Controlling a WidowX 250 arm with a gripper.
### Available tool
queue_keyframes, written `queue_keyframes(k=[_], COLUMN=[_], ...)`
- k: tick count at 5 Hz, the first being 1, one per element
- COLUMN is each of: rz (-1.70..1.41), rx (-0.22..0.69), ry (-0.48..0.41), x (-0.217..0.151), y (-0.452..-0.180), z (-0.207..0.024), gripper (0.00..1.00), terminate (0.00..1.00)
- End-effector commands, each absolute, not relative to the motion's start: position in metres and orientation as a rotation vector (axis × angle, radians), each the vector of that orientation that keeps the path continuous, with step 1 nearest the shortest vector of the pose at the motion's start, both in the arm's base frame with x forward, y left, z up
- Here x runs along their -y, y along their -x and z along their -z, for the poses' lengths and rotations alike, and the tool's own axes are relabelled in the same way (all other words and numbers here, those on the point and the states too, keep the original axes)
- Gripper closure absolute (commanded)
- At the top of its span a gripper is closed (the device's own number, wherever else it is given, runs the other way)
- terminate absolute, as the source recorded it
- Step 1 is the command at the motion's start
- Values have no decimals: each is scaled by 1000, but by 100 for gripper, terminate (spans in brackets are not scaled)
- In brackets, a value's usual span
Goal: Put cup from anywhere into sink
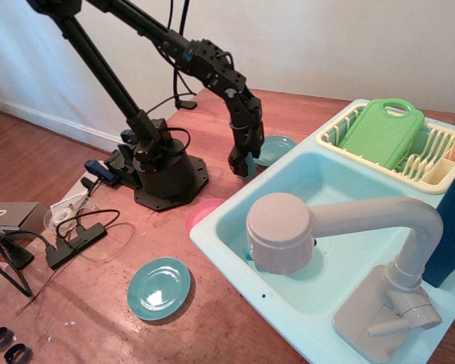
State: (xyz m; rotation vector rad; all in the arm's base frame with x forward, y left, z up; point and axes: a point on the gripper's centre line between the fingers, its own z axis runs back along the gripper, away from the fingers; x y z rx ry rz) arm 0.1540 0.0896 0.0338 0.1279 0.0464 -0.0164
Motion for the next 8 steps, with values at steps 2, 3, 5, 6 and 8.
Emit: queue_keyframes(k=[2, 3, 5, 6, 8], rz=[40, 62, 107, 214, 412], rx=[-2, 11, 22, 63, 100], ry=[-178, -174, -232, -281, -342], x=[-94, -93, -106, -89, -21], y=[-172, -177, -175, -193, -267], z=[-51, -49, -117, -167, -210], gripper=[100, 100, 100, 100, 100], terminate=[0, 0, 0, 0, 0])
